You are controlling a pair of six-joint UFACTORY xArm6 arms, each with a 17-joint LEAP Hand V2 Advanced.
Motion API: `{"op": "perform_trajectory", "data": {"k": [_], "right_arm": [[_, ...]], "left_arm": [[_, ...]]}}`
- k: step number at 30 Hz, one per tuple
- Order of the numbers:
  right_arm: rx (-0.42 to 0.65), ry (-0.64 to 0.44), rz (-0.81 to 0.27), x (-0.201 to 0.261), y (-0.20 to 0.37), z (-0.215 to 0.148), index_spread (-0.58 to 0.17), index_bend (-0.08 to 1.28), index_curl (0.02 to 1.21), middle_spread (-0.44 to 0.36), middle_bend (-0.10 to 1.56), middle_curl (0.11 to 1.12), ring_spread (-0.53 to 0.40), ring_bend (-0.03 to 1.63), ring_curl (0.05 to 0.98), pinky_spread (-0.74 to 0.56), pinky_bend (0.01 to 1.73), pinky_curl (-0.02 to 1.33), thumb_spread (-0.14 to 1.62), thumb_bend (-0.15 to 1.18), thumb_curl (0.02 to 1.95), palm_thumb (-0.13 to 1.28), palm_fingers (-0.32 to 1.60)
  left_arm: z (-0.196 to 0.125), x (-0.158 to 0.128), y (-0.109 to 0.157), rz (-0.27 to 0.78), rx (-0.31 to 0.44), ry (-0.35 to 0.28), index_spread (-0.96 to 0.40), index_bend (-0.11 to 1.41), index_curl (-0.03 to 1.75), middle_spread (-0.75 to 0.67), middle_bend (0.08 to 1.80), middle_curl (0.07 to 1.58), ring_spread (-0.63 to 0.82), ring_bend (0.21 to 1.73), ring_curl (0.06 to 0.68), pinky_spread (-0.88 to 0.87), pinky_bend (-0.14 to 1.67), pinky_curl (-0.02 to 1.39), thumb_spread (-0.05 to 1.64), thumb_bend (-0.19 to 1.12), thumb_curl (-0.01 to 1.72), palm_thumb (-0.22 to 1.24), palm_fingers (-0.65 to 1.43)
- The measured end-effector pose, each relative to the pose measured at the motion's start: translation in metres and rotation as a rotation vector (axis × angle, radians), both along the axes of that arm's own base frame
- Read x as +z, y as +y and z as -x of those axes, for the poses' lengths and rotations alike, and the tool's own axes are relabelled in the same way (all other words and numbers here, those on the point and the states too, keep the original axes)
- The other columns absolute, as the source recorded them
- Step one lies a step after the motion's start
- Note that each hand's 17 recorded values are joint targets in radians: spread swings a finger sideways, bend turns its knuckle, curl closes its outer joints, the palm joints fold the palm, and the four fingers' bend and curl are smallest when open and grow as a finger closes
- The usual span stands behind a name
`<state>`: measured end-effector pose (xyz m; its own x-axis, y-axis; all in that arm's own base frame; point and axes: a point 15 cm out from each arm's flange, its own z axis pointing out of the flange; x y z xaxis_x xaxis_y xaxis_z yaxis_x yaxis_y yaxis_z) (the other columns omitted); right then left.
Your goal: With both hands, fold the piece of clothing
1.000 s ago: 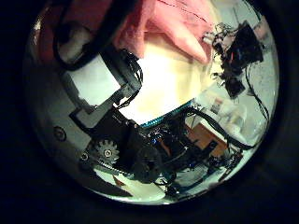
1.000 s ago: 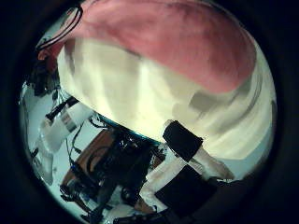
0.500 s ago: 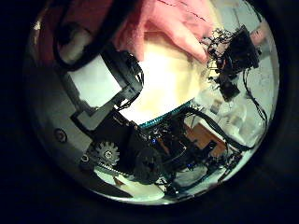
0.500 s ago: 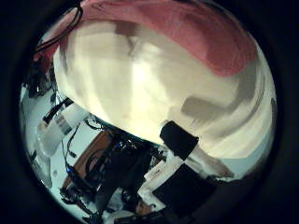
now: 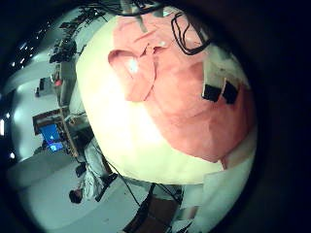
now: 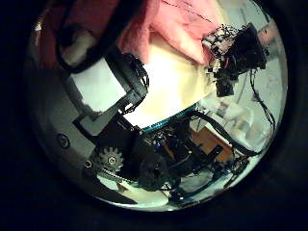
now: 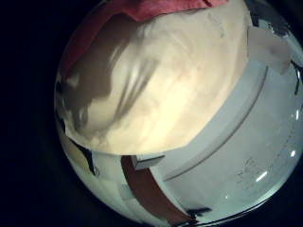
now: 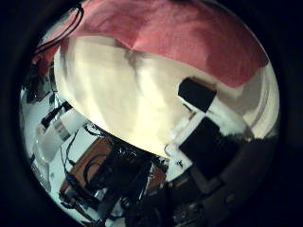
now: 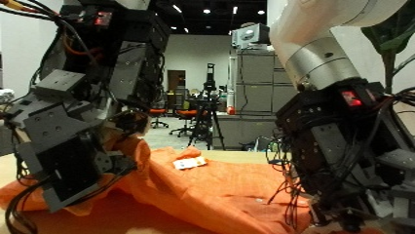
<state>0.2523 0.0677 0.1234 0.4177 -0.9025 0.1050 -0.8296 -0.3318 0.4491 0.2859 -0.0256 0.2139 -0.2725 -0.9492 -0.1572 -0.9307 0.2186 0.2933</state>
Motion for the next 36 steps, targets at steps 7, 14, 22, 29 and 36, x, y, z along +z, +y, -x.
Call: {"op": "perform_trajectory", "data": {"k": [7,14,22,29,36], "right_arm": [[-0.01,-0.021,0.027,0.001,-0.005,-0.004,-0.425,0.2,0.4,-0.286,0.45,0.55,-0.351,0.81,0.43,-0.53,0.61,0.35,0.98,-0.01,0.41,0.89,1.06],[-0.017,-0.05,0.053,0.005,-0.01,-0.01,-0.497,0.4,0.57,-0.337,0.65,0.69,-0.365,0.95,0.528,-0.61,0.85,0.48,0.98,-0.02,0.42,0.93,1.26],[-0.022,-0.129,0.052,0.015,-0.012,-0.027,-0.516,0.67,0.8,-0.343,0.9,0.87,-0.323,1.16,0.643,-0.47,1.12,0.64,0.98,-0.01,0.45,0.98,1.18],[-0.049,-0.275,0.007,0.032,-0.011,-0.054,-0.469,0.88,0.95,-0.31,1.05,0.97,-0.29,1.25,0.721,-0.36,1.24,0.74,1.02,0.0,0.5,1.07,1.11],[-0.074,-0.322,-0.007,0.053,-0.019,-0.061,-0.423,0.93,1.01,-0.272,1.13,1.0,-0.275,1.28,0.768,-0.3,1.27,0.8,1.07,0.0,0.54,1.11,1.07]], "left_arm": [[0.0,0.001,-0.001,0.0,-0.001,0.0,-0.68,0.4,0.84,-0.5,1.05,0.54,-0.56,0.96,0.422,-0.71,1.08,0.46,1.14,0.22,1.61,0.65,1.21],[0.001,0.0,-0.001,-0.001,-0.001,0.002,-0.68,0.41,0.84,-0.5,1.05,0.54,-0.56,0.96,0.421,-0.71,1.08,0.46,1.14,0.22,1.63,0.65,1.21],[0.001,0.001,0.0,-0.002,0.0,0.003,-0.68,0.42,0.84,-0.5,1.05,0.54,-0.56,0.96,0.421,-0.71,1.08,0.46,1.13,0.22,1.64,0.65,1.21],[0.001,0.006,0.0,-0.001,-0.002,0.0,-0.68,0.42,0.84,-0.5,1.05,0.53,-0.56,0.96,0.421,-0.71,1.08,0.46,1.13,0.22,1.66,0.65,1.21],[0.004,0.019,0.001,-0.013,-0.017,0.023,-0.68,0.42,0.84,-0.5,1.05,0.53,-0.56,0.96,0.421,-0.71,1.08,0.46,1.13,0.23,1.66,0.64,1.21]]}}
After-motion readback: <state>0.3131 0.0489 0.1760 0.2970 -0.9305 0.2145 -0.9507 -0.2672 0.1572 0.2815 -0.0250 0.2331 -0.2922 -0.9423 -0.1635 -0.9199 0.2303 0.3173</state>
